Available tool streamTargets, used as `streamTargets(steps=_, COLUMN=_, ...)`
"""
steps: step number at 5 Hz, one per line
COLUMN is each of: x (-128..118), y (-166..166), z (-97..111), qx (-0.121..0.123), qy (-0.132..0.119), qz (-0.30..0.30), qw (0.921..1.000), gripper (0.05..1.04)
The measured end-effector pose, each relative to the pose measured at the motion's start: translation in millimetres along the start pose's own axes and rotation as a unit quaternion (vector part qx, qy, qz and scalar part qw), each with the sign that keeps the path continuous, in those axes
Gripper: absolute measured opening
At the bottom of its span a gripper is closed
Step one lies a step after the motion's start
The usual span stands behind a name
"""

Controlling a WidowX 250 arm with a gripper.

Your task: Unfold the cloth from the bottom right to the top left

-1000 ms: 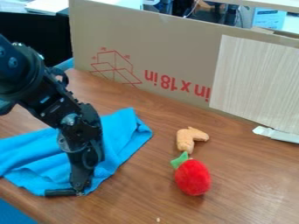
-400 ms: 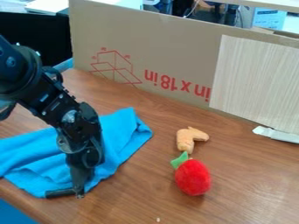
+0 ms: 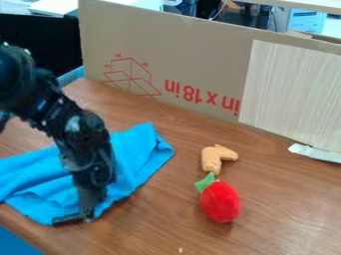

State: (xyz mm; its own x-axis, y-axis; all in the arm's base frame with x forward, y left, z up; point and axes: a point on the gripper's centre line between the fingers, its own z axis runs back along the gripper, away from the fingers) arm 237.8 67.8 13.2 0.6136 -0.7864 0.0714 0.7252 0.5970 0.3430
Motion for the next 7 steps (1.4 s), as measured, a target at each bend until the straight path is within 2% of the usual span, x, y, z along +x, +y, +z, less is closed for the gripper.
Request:
streamTargets(steps=1, x=0, y=16, z=8, qx=-0.018, qy=-0.007, qz=0.026, qw=0.9995, gripper=0.050)
streamTargets(steps=2, x=2, y=44, z=16, qx=-0.017, qy=-0.019, qz=0.063, qw=0.9977, gripper=0.050)
streamTargets(steps=4, x=2, y=85, z=6, qx=-0.050, qy=-0.008, qz=0.107, qw=0.9930, gripper=0.050)
streamTargets(steps=5, x=1, y=95, z=8, qx=-0.058, qy=-0.013, qz=0.117, qw=0.9913, gripper=0.050)
streamTargets(steps=6, x=-6, y=106, z=16, qx=-0.070, qy=-0.036, qz=0.126, qw=0.9889, gripper=0.050)
streamTargets(steps=7, x=-12, y=129, z=28, qx=-0.084, qy=-0.071, qz=0.140, qw=0.9840, gripper=0.050)
